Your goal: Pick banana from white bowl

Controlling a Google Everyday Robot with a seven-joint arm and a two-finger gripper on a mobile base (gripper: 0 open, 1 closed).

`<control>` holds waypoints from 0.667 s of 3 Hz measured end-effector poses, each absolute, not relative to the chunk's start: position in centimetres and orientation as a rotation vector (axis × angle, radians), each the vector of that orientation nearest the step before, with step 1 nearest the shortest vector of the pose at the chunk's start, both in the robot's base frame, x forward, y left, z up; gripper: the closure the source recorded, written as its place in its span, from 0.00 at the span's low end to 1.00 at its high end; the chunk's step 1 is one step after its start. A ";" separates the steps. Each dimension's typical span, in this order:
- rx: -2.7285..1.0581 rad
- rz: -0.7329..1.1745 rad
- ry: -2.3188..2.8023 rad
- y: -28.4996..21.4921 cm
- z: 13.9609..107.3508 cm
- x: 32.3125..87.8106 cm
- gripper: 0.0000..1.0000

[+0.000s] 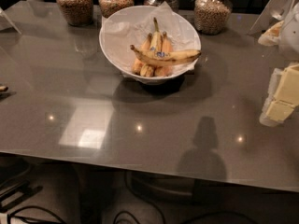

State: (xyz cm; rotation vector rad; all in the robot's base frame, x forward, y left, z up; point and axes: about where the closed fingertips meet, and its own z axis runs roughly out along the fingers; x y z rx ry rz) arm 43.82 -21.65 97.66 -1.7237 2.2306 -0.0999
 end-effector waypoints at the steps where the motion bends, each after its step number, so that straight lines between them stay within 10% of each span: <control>1: -1.724 -0.100 2.230 -21.6 97.7 43.8 0.00; 2: -1.713 -0.104 2.185 -21.1 97.9 44.6 0.00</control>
Offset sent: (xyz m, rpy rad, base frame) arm 0.0190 0.0127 -0.0003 0.0497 -0.0682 0.0346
